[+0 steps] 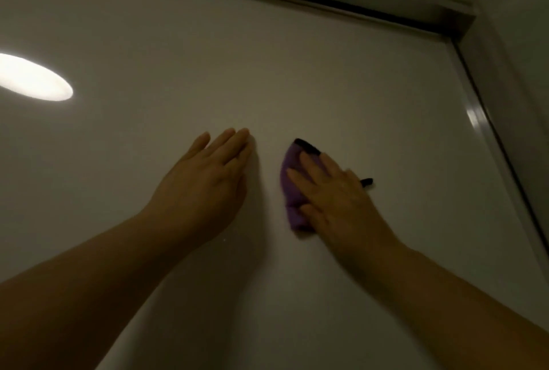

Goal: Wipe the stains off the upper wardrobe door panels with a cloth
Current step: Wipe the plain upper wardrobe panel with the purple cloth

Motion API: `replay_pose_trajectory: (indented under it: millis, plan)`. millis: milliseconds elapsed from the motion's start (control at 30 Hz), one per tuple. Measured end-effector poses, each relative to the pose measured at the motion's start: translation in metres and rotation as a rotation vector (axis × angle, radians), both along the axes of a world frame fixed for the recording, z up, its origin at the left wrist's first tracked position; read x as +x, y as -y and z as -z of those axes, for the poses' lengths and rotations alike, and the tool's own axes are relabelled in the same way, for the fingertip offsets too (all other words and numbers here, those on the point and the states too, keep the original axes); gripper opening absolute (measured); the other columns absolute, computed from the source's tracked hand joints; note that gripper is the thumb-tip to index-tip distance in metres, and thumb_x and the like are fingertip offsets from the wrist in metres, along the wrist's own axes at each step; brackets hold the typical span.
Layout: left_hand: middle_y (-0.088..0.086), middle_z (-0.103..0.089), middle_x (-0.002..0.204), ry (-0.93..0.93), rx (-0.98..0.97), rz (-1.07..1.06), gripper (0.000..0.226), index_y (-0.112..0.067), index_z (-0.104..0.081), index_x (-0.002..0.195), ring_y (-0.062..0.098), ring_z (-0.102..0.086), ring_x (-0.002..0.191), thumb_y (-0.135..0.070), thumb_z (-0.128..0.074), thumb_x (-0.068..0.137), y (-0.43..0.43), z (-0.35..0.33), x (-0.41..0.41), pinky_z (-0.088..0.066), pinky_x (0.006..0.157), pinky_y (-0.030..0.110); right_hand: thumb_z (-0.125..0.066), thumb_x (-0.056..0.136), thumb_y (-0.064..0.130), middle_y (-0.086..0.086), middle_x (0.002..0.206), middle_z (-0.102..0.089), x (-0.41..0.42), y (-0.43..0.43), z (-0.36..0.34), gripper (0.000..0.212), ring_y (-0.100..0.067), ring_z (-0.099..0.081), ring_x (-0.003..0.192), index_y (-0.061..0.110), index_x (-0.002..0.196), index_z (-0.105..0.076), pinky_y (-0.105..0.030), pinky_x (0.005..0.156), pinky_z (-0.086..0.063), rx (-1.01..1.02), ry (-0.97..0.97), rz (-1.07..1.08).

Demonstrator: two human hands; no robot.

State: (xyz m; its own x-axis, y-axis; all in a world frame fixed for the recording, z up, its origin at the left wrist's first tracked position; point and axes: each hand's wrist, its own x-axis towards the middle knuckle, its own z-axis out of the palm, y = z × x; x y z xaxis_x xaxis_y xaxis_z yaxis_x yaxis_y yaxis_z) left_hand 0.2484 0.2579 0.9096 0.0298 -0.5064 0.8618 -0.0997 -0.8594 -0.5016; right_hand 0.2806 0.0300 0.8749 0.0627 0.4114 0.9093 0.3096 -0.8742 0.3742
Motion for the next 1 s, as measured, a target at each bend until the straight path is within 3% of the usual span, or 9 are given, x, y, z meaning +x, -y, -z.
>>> replay_pose_trajectory:
  millis: [67,133,267,467,633,733,867,933,1000]
  plan:
    - [0.013,-0.036,0.144,-0.005,0.006,-0.001,0.058,-0.004,-0.04,0.136,0.027,-0.032,0.132,-0.033,-0.022,0.088,-0.016,0.002,-0.006,-0.014,0.108,0.043,-0.025,0.089,0.044,0.001,0.153,-0.023,0.001,0.017,-0.004,0.055,-0.026,-0.022,0.139,0.03,0.141,-0.032,-0.048,0.106,-0.023,0.044,-0.024,0.005]
    - [0.012,-0.033,0.146,-0.01,0.003,-0.005,0.06,-0.005,-0.038,0.137,0.026,-0.029,0.134,-0.035,-0.02,0.088,-0.037,0.003,-0.012,-0.014,0.108,0.043,-0.021,0.092,0.045,0.001,0.155,-0.015,0.003,0.021,-0.019,0.054,-0.025,-0.013,0.141,0.03,0.143,-0.025,-0.048,0.11,-0.016,0.225,-0.048,-0.004]
    - [0.011,-0.032,0.146,-0.019,-0.01,-0.026,0.06,-0.006,-0.036,0.138,0.027,-0.028,0.134,-0.035,-0.019,0.089,-0.075,0.007,-0.021,-0.015,0.108,0.045,-0.028,0.098,0.037,-0.002,0.157,-0.003,-0.006,-0.034,-0.065,0.051,-0.031,-0.005,0.142,0.026,0.147,-0.014,-0.051,0.111,-0.014,0.526,-0.104,0.097]
    - [0.012,-0.035,0.144,-0.039,-0.029,-0.038,0.06,-0.004,-0.037,0.137,0.027,-0.031,0.131,-0.035,-0.02,0.089,-0.11,0.014,-0.025,-0.019,0.105,0.047,-0.029,0.09,0.041,-0.003,0.153,-0.026,-0.024,-0.155,0.001,0.053,-0.033,-0.023,0.138,0.026,0.141,-0.033,-0.054,0.106,-0.024,0.136,0.033,0.054]
    - [0.012,-0.032,0.146,-0.069,-0.004,-0.037,0.061,-0.004,-0.034,0.138,0.026,-0.028,0.132,-0.035,-0.02,0.088,-0.126,0.024,-0.026,-0.02,0.106,0.047,-0.034,0.09,0.04,0.001,0.151,-0.03,-0.018,-0.108,0.051,0.05,-0.026,-0.023,0.138,0.032,0.14,-0.03,-0.046,0.109,-0.019,-0.06,0.019,0.02]
    - [0.012,-0.032,0.146,-0.065,0.012,-0.017,0.06,-0.004,-0.036,0.138,0.027,-0.028,0.133,-0.034,-0.021,0.088,-0.131,0.027,-0.032,-0.021,0.106,0.047,-0.033,0.087,0.038,-0.008,0.148,-0.034,-0.011,-0.062,0.05,0.054,-0.033,-0.03,0.135,0.027,0.14,-0.032,-0.052,0.103,-0.028,0.144,0.007,0.053]
    - [0.014,-0.035,0.144,-0.063,0.017,-0.014,0.059,-0.002,-0.04,0.135,0.028,-0.032,0.131,-0.032,-0.024,0.086,-0.137,0.032,-0.036,-0.021,0.106,0.048,-0.025,0.098,0.039,-0.005,0.156,-0.01,-0.009,-0.045,0.03,0.05,-0.033,-0.008,0.142,0.025,0.146,-0.021,-0.052,0.111,-0.014,0.639,-0.125,0.081]
    - [0.014,-0.034,0.145,-0.067,0.016,-0.017,0.06,-0.002,-0.04,0.136,0.028,-0.031,0.132,-0.032,-0.024,0.087,-0.139,0.033,-0.037,-0.021,0.106,0.046,-0.027,0.097,0.036,-0.007,0.156,-0.013,-0.01,-0.073,0.028,0.05,-0.035,-0.013,0.141,0.022,0.145,-0.023,-0.055,0.109,-0.02,0.667,-0.106,0.122]
    - [0.015,-0.035,0.144,-0.072,0.006,-0.008,0.06,-0.001,-0.04,0.136,0.03,-0.032,0.131,-0.032,-0.023,0.087,-0.138,0.035,-0.038,-0.021,0.106,0.047,-0.03,0.09,0.039,-0.011,0.15,-0.03,-0.017,-0.113,0.038,0.055,-0.04,-0.03,0.134,0.018,0.14,-0.037,-0.058,0.101,-0.03,0.504,-0.033,0.103]
